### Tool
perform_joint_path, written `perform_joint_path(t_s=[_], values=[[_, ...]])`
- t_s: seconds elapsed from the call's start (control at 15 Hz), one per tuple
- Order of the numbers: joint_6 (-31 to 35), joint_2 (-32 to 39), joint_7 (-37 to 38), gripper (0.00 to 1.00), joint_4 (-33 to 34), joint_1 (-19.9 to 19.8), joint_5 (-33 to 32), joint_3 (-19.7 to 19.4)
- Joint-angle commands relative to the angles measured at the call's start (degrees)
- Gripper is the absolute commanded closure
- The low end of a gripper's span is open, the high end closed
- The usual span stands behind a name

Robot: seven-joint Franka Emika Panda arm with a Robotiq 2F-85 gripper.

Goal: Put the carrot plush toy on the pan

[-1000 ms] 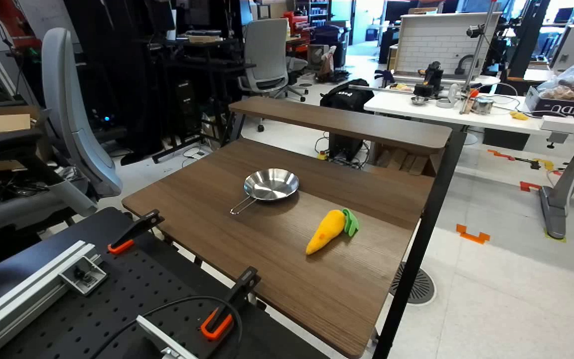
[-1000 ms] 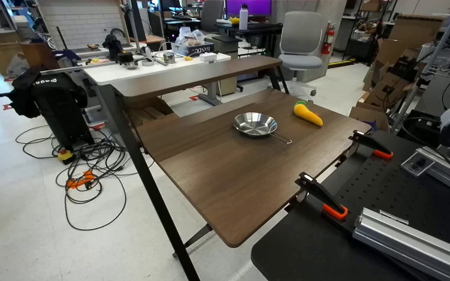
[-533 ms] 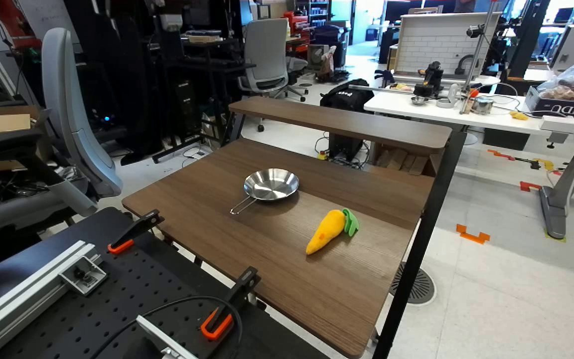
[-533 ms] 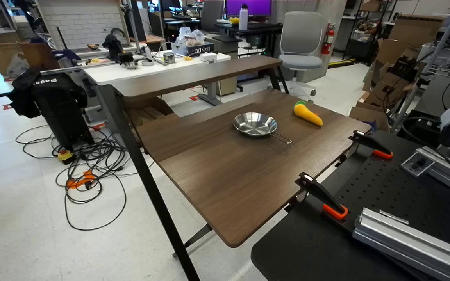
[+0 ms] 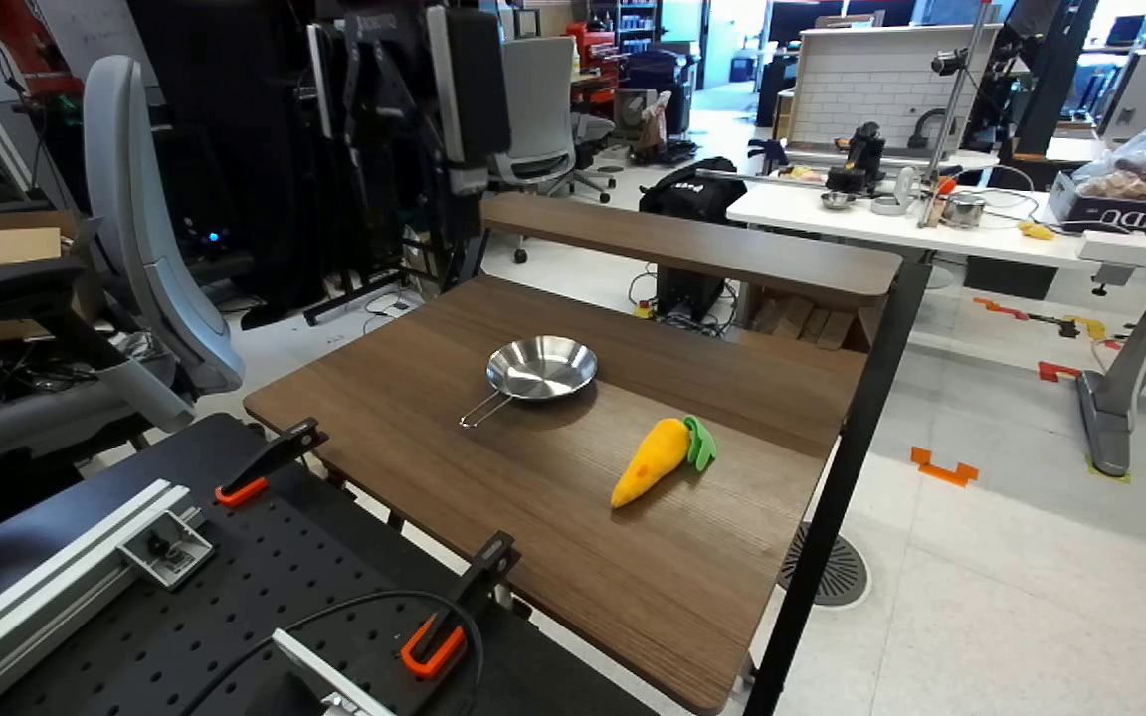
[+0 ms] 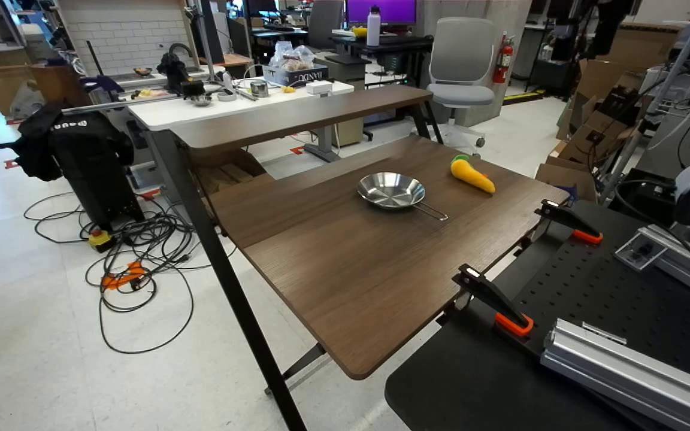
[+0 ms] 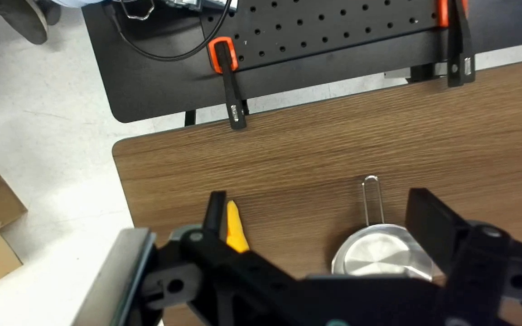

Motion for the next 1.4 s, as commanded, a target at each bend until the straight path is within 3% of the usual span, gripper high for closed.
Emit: perform_joint_path(t_s=[0.0, 0.67, 1.33], values=[[3.41, 8.46, -0.60, 0.00, 4.43, -1.90, -0.93, -1.82], [8.52, 28.91, -0.23, 0.00, 19.16, -3.83, -1.26, -4.55], [10.52, 46.21, 0.19, 0.00, 31.47, -3.23, -1.61, -5.02]])
